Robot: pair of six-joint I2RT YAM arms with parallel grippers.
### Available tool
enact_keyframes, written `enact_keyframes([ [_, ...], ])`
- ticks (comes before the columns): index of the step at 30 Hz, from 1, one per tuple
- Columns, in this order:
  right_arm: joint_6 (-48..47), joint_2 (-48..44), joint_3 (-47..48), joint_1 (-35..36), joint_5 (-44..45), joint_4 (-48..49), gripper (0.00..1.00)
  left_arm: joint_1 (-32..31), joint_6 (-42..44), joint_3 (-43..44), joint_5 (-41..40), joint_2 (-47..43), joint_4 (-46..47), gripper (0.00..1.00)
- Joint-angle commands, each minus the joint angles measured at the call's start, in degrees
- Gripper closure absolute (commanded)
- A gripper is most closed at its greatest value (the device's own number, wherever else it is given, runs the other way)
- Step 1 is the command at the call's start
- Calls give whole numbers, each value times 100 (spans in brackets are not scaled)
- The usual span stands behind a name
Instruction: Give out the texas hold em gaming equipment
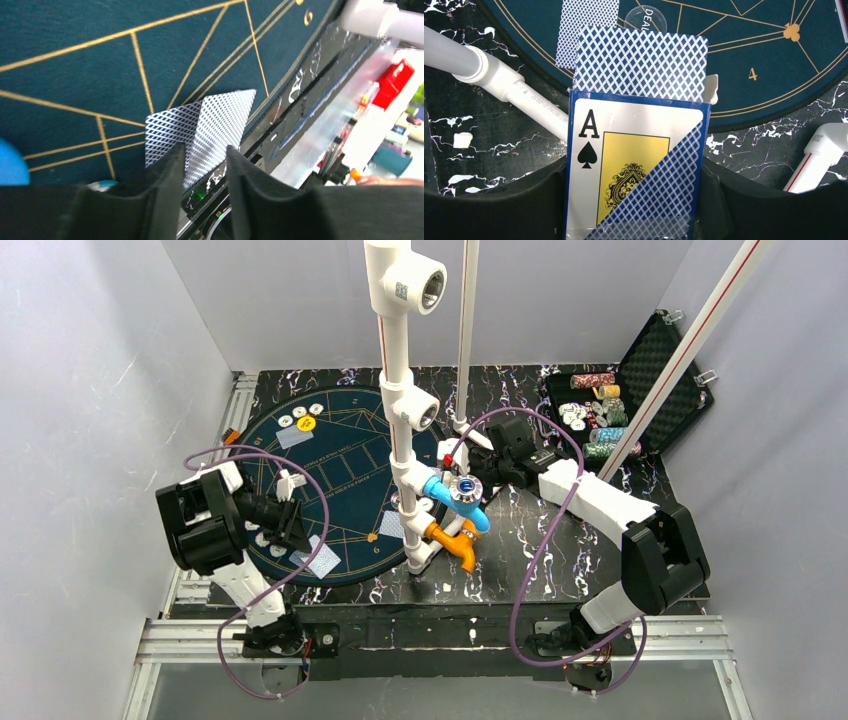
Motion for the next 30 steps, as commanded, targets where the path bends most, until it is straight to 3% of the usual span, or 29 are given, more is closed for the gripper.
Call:
enact_keyframes([
  [1, -94, -173, 93, 17, -50, 77, 99, 22, -334, 139, -14, -676, 279, 58],
  [3, -104, -171, 79, 12, -56, 84, 99, -25, -425, 333, 68, -937, 263, 49],
  [8, -113, -145, 73, 17, -130, 125, 99, -603, -1037, 914, 846, -1427, 335, 40],
  [10, -114, -106, 96, 24, -180, 129, 99, -1108, -1665, 1083, 1230, -1481, 734, 38],
  [14, -83, -76, 176, 41, -241, 118, 99, -2310, -3299, 1213, 1840, -1322, 2317, 24],
  [20, -37, -81, 277, 52, -242, 30, 99, -3578, -5150, 1658, 2762, -564, 4025, 22],
  [30, 31, -193, 92, 96, -306, 169, 99, -4456, -5630, 1898, 2653, 151, 4291, 27],
])
